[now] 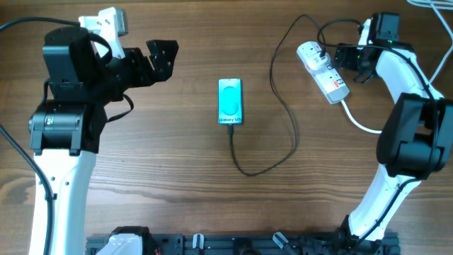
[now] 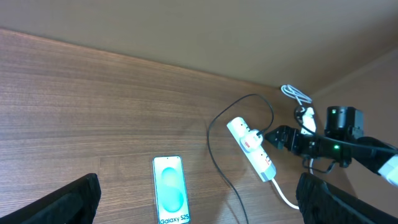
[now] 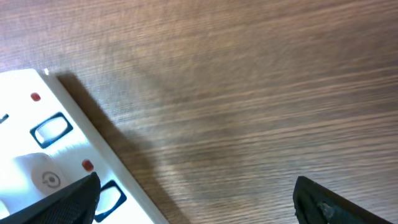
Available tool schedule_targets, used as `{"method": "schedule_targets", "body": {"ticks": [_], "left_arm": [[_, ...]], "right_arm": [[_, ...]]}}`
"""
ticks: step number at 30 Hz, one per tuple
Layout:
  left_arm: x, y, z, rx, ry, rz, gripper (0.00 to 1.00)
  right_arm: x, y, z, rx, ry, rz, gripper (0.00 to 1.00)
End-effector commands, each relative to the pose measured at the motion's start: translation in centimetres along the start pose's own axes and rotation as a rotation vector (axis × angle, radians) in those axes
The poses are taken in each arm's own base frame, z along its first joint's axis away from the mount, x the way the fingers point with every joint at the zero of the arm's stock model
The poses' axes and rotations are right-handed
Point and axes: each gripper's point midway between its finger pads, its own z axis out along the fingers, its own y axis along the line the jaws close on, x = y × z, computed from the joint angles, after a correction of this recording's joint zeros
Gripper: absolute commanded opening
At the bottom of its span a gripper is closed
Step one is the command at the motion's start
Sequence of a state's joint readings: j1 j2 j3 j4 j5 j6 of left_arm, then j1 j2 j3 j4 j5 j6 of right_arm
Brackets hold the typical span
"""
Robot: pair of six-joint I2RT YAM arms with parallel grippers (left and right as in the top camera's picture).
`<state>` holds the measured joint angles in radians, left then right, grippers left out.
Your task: Plug charger to phone and switch on socket
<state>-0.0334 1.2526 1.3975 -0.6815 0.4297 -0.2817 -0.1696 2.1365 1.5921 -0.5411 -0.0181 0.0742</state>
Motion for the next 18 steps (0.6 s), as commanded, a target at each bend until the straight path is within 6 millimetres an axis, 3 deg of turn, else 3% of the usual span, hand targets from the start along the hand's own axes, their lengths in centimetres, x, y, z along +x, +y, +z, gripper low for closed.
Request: {"method": "schedule_targets", "body": {"ticks": [1, 8, 18], "left_arm": [[-0.1, -0.1, -0.3, -0.006, -0.013, 0.023, 1.00], [-0.1, -0.1, -0.3, -0.006, -0.013, 0.023, 1.00], [-0.1, -0.1, -0.4, -0.005, -0.013, 0.023, 1.00]], "right_arm": [[-1.0, -0.1, -1.1, -0.010, -0.032, 0.041, 1.00], [1.7, 0.7, 1.6, -0.068, 0.052, 0.074, 1.00], [2.8, 0.6, 2.0, -0.065, 0.076, 0.075, 1.00]]}}
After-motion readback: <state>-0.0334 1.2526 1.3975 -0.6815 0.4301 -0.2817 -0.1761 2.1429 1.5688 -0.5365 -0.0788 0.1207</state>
